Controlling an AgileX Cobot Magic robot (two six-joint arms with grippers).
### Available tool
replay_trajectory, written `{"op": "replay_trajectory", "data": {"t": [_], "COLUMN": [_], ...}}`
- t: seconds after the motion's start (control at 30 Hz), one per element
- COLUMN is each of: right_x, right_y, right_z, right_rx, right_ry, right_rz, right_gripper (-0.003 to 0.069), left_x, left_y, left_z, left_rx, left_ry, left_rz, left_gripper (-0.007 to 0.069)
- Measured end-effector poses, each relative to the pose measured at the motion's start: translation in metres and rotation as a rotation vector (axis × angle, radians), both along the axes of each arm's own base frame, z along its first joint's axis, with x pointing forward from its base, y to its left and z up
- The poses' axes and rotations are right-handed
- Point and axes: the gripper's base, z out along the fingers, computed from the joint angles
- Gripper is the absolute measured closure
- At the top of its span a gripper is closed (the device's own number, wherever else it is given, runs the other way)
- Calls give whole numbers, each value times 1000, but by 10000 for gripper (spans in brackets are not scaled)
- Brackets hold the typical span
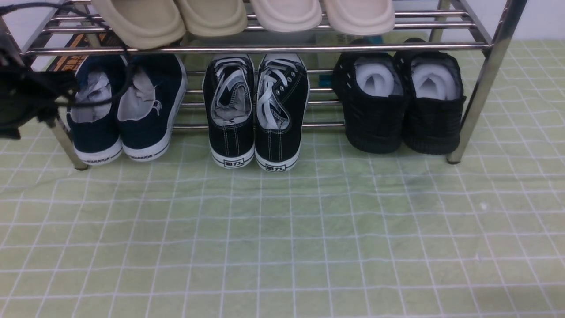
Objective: Take the shoes off the shelf with your hand from the green coffee tablecloth.
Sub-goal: 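Grasp the leftmost shoe on the bottom shelf of the shoe rack with the left gripper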
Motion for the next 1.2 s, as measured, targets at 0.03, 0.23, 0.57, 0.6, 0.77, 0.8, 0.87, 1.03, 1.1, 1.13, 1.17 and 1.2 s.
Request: {"op": "replay_trajectory", "data": {"t": [0.03,0.23,0.57,0.6,0.77,0.8,0.87,1.03,1.1,1.13,1.17,1.2], "right_x": [0,0,0,0,0,0,0,0,0,0,0,0], "right_y": [0,0,0,0,0,0,0,0,0,0,0,0], "right_z": [0,0,0,0,0,0,0,0,0,0,0,0], "right_rx": [0,0,0,0,0,0,0,0,0,0,0,0], "right_ry": [0,0,0,0,0,0,0,0,0,0,0,0], "right_rz": [0,0,0,0,0,0,0,0,0,0,0,0], "right_gripper": [421,421,421,421,421,421,421,421,421,421,421,421], "left_x": [8,35,57,57,67,69,70,73,73,73,73,73], "left_y": [0,-1,-3,-3,-2,-2,-1,1,1,1,0,0], "left_z": [-2,-20,-43,-43,-60,-62,-65,-69,-69,-69,-69,-69], "left_rx": [0,43,69,69,118,119,121,118,110,108,107,107], "left_ry": [-4,-39,-80,-80,-62,-61,-60,-74,-78,-79,-78,-79], "left_rz": [-2,-48,-109,-109,-142,-141,-129,-86,-74,-74,-73,-73], "left_gripper": [220,211,211,211,232,244,268,393,470,505,553,553]}}
